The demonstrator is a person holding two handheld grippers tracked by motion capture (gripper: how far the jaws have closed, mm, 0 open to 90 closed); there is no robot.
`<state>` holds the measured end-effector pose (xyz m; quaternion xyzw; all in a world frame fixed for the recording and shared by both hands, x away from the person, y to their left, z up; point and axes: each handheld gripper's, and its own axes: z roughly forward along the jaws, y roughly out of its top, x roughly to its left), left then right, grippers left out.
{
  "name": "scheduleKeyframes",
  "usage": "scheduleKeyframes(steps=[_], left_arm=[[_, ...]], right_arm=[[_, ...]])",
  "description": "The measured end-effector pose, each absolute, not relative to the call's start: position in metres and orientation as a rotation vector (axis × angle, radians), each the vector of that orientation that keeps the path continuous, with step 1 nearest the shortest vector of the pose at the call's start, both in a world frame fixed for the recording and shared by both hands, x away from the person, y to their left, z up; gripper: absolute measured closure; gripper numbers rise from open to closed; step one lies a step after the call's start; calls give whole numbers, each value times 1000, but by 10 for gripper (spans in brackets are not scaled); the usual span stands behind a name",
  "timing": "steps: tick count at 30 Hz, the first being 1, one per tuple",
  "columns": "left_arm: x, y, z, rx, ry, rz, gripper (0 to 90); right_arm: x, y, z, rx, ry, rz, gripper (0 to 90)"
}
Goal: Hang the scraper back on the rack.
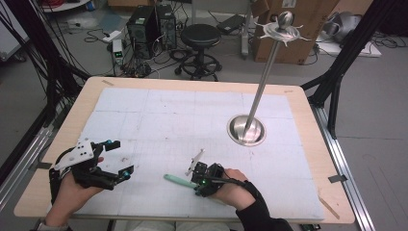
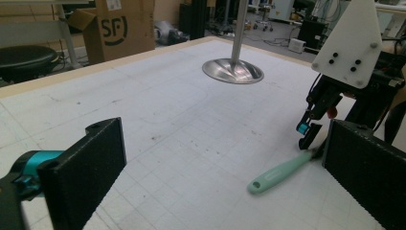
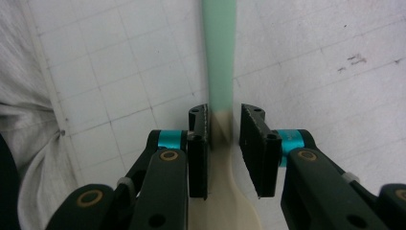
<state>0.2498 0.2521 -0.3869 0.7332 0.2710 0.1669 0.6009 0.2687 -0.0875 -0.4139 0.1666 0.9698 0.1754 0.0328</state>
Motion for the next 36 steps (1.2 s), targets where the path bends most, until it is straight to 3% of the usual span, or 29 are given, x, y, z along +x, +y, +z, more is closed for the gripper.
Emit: scheduleKeyframes(steps=[16,36], left_arm=[[250,251,-387,1707,626,382,17],[256,245,-387,1709,614,369,17]], right_arm=[[261,-86,-413,501,2950,477,802],[268,-116,-407,603,2922,813,808]])
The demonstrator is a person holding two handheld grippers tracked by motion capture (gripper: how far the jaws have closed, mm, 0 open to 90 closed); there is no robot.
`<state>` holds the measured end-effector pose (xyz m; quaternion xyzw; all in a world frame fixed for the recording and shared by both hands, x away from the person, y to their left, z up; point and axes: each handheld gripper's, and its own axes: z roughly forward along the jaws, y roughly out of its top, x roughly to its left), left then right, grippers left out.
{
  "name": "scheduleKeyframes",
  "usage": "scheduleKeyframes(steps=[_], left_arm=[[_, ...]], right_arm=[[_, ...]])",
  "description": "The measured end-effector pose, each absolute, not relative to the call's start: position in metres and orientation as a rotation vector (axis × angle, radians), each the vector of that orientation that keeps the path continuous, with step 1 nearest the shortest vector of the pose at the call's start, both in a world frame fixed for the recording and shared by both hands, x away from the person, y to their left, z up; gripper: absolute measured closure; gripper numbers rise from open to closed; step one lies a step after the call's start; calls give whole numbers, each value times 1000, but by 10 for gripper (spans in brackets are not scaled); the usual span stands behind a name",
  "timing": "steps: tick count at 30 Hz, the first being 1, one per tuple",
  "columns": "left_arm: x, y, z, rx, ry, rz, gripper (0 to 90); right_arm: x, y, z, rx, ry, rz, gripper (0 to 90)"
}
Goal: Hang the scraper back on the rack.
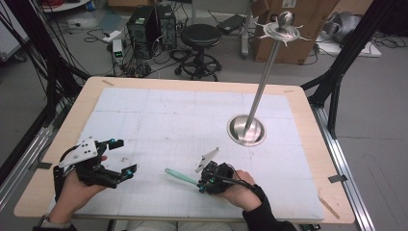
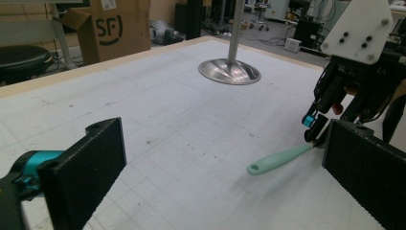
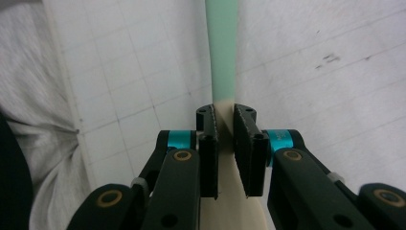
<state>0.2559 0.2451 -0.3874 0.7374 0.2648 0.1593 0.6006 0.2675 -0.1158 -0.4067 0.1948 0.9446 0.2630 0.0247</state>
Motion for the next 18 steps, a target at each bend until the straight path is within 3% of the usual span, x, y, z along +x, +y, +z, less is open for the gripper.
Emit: scheduleKeyframes(steps=[18], left_arm=[[258,243,-388,1712,608,364,17]], right_arm=[[277,-178,-368,727,2686,1240,807]])
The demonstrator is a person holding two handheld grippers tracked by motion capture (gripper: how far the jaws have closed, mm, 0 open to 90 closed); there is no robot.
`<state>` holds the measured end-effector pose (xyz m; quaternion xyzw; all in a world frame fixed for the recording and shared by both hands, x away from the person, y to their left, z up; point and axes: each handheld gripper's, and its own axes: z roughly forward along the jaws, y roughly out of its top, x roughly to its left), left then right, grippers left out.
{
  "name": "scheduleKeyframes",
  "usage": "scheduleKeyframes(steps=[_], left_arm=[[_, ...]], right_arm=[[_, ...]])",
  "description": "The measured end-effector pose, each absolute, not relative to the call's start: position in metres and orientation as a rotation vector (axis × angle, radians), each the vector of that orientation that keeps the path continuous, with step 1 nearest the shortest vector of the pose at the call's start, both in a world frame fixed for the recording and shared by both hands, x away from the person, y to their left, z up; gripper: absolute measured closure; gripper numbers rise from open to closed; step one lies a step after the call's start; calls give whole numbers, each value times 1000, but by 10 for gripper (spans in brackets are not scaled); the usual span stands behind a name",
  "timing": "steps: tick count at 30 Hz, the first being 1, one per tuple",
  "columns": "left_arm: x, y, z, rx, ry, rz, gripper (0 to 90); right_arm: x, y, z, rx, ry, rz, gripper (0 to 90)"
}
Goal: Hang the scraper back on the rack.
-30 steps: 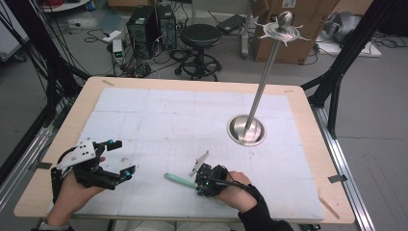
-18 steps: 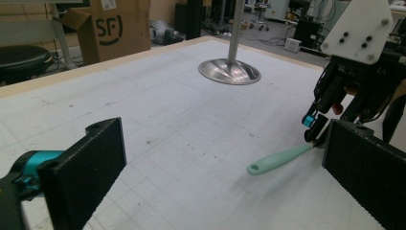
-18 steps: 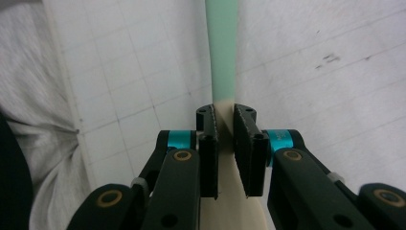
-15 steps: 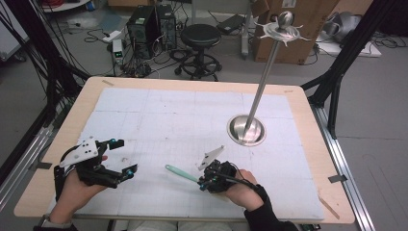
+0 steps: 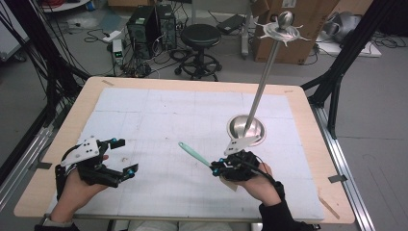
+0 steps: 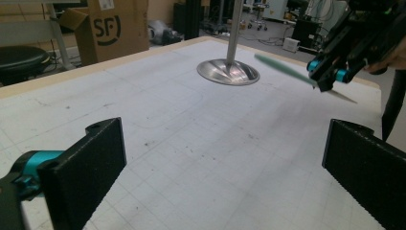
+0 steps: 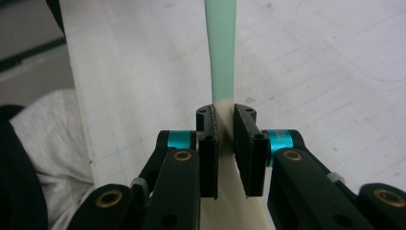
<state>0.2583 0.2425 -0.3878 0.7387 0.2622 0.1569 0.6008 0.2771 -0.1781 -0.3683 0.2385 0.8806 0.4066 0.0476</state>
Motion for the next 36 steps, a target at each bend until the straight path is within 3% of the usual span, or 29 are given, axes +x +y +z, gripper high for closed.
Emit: scheduleKeyframes(steps=[36], left_arm=[[256,234,-392,1745,602,363,17]], right_arm=[[274,-330,-292,975,2148,1544,807]])
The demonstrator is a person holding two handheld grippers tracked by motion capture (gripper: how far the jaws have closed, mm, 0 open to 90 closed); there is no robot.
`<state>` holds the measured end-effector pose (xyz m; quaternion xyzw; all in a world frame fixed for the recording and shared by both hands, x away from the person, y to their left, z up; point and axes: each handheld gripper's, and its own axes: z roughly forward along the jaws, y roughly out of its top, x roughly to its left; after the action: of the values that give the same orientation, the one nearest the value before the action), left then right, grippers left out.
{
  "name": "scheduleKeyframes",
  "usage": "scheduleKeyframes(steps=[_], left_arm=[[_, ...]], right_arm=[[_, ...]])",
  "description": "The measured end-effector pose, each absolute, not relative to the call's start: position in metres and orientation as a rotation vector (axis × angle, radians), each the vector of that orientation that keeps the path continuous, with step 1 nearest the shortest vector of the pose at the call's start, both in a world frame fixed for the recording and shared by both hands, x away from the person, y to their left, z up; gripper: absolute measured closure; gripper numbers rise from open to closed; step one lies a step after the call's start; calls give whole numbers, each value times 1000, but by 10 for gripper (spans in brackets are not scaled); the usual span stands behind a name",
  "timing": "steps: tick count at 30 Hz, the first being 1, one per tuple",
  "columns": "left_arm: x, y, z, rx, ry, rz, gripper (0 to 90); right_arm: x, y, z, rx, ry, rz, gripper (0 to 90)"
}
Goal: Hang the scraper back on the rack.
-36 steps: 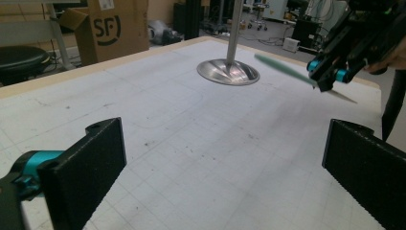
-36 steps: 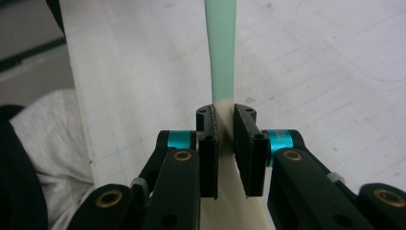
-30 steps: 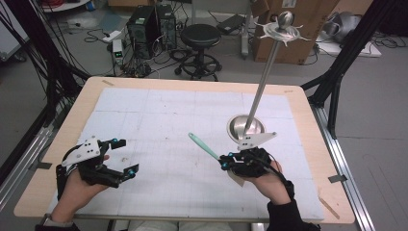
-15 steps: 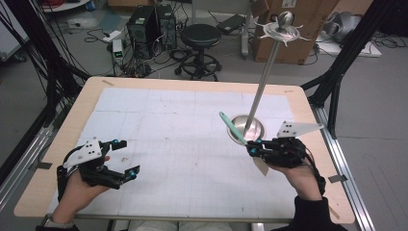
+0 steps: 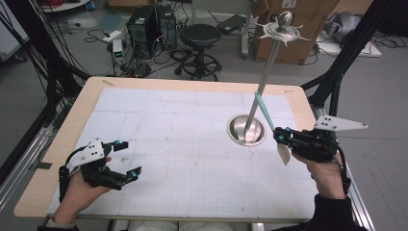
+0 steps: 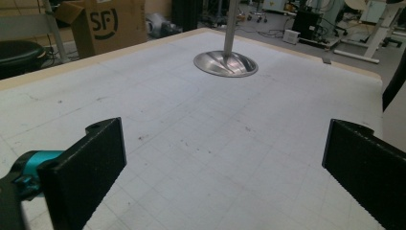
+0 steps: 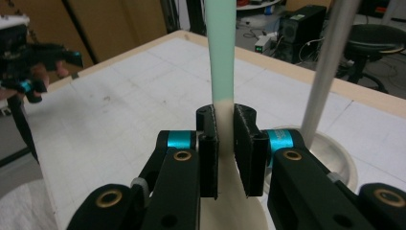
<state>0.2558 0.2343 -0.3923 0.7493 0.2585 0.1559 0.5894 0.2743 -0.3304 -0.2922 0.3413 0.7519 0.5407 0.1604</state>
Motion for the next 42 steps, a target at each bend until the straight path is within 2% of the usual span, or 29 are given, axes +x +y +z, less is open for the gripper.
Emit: scheduleKeyframes(steps=[26,42], left_arm=[[252,239,-391,1713,619,334,17],[248,248,-393,1715,643,351,17]], right_arm=[[299,-386,-247,967,1968,1576,807],[308,-392,-218,942,1885,1573,807]])
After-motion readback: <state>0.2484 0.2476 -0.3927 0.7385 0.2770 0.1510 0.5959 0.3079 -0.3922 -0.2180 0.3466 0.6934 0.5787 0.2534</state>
